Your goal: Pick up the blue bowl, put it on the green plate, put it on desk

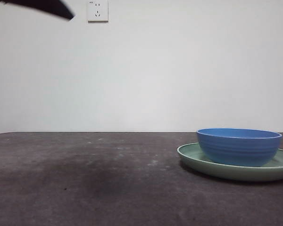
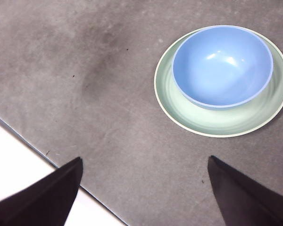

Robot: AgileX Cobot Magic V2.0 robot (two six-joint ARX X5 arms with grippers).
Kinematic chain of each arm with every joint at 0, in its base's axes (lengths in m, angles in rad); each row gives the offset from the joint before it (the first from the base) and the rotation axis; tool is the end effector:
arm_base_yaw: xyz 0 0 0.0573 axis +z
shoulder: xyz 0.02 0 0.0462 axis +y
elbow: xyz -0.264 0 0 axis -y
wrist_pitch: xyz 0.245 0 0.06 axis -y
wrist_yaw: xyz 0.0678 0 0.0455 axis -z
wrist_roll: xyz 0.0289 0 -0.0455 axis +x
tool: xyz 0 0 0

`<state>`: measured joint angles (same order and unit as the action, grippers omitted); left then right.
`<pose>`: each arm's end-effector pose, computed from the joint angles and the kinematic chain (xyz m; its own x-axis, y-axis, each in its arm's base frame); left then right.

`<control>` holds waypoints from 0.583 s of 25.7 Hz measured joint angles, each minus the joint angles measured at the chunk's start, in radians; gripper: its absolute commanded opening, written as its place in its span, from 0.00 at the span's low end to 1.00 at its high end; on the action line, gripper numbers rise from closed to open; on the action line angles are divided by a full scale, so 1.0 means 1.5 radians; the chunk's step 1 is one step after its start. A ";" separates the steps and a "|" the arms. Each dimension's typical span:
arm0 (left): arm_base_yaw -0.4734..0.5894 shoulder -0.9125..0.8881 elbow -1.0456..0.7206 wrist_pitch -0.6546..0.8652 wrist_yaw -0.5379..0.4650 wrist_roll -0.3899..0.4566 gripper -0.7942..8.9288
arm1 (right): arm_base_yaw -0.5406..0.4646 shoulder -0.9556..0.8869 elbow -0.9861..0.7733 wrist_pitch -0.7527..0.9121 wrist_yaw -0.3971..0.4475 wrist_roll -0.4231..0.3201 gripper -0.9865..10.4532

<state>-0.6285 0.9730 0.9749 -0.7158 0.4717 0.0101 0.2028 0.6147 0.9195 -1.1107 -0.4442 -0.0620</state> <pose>0.1435 -0.1206 0.3209 0.2775 -0.7634 -0.5833 0.8069 0.5147 -0.2899 0.0808 0.0293 0.3188 0.5259 0.5469 -0.6514 -0.5162 0.8139 0.2665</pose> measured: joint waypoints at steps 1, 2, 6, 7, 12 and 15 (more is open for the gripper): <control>0.000 -0.006 -0.010 -0.001 0.000 0.000 0.37 | 0.000 0.000 0.000 0.000 0.000 0.000 0.46; 0.000 -0.009 -0.018 -0.002 0.001 0.000 0.37 | 0.000 0.000 0.000 0.000 0.000 0.000 0.46; 0.000 -0.011 -0.021 -0.002 0.002 0.000 0.37 | 0.000 0.000 0.000 0.000 0.000 0.000 0.46; 0.000 -0.011 -0.021 0.000 0.002 0.000 0.37 | 0.000 0.000 0.000 0.000 0.000 0.000 0.46; 0.000 -0.011 -0.021 0.002 0.002 0.000 0.37 | 0.000 0.000 0.000 0.000 0.000 0.006 0.46; 0.000 -0.011 -0.021 0.001 0.002 0.000 0.37 | 0.000 0.000 0.000 0.000 0.000 0.009 0.46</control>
<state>-0.6285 0.9565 0.9440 -0.7139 0.4747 0.0101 0.2028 0.6147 0.9195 -1.1107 -0.4442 -0.0490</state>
